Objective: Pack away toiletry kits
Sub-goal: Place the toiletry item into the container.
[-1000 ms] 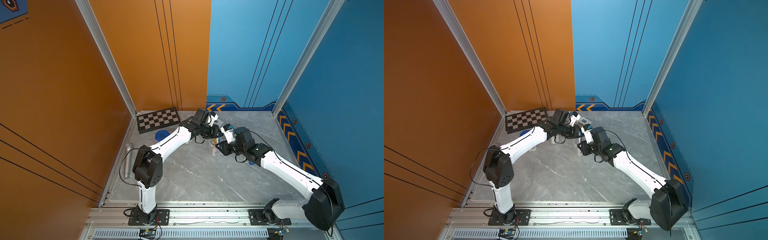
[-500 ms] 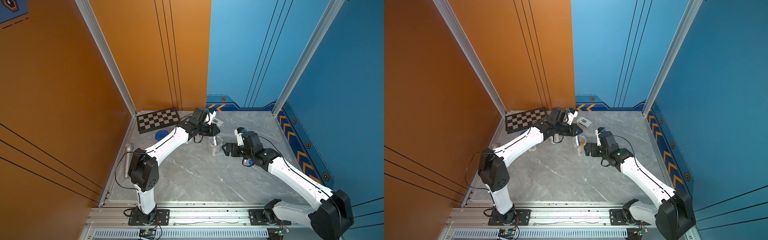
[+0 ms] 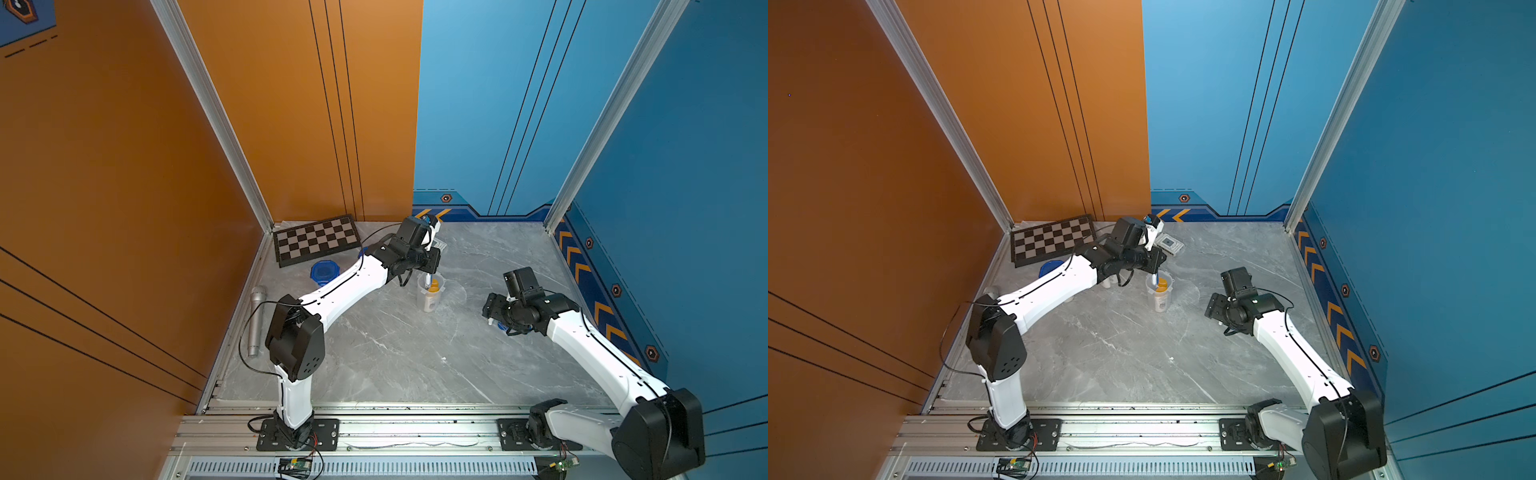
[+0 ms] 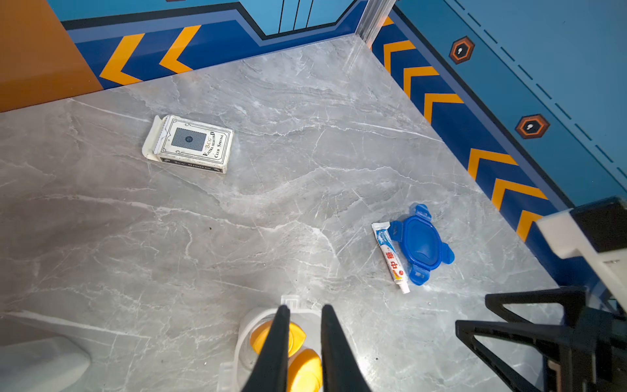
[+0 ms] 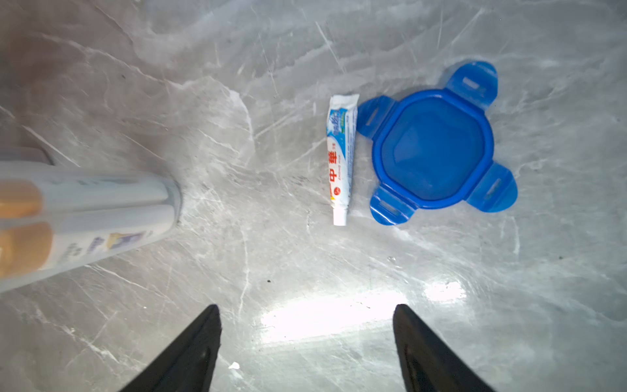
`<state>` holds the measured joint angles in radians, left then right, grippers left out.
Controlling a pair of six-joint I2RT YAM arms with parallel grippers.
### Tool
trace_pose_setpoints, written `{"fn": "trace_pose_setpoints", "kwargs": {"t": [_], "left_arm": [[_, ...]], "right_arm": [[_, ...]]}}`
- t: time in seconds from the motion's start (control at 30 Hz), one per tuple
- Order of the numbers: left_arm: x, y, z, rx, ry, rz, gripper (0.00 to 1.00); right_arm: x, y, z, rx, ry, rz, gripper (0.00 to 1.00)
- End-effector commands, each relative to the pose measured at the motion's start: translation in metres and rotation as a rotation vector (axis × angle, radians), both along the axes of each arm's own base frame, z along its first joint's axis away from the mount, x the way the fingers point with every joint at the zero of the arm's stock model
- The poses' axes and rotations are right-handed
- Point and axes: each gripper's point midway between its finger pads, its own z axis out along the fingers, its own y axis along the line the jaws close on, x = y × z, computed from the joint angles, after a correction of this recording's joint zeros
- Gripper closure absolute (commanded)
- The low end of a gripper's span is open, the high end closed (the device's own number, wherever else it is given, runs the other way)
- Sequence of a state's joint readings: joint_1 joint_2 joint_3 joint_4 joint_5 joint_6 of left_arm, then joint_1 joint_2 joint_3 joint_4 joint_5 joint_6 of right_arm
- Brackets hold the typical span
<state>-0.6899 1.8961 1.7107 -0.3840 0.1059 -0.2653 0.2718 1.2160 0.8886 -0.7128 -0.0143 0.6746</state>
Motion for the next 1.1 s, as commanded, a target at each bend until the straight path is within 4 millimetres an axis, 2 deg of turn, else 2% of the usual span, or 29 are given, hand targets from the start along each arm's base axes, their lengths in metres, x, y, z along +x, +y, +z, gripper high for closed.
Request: {"fn": "trace_pose_setpoints", "kwargs": {"t": [0.0, 0.4, 0.6, 0.8, 0.93, 1.07], "left_arm": [[0.008, 0.000, -0.008, 0.064, -0.047, 0.011, 1.00], [0.007, -0.002, -0.032, 0.149, -0.063, 0.005, 1.00], [0.002, -0.004, -0.043, 0.167, -0.049, -0.003, 0.99], [-0.002, -0.001, -0.052, 0.188, -0.039, -0.002, 0.89], [-0.005, -0.002, -0.052, 0.184, -0.035, -0.011, 0.72], [-0.006, -0.003, -0.050, 0.181, -0.036, -0.016, 0.68]], "right_arm": [[-0.016, -0.007, -0.018, -0.020, 0.101, -0.042, 0.22], [-0.004, -0.008, -0.041, -0.064, 0.183, -0.031, 0.26], [0.018, -0.004, -0.047, -0.054, 0.181, -0.035, 0.36], [0.033, -0.006, -0.054, -0.094, 0.196, -0.019, 0.39], [0.047, -0.009, -0.058, -0.127, 0.203, -0.009, 0.41], [0.058, -0.012, -0.065, -0.154, 0.218, 0.008, 0.42]]}}
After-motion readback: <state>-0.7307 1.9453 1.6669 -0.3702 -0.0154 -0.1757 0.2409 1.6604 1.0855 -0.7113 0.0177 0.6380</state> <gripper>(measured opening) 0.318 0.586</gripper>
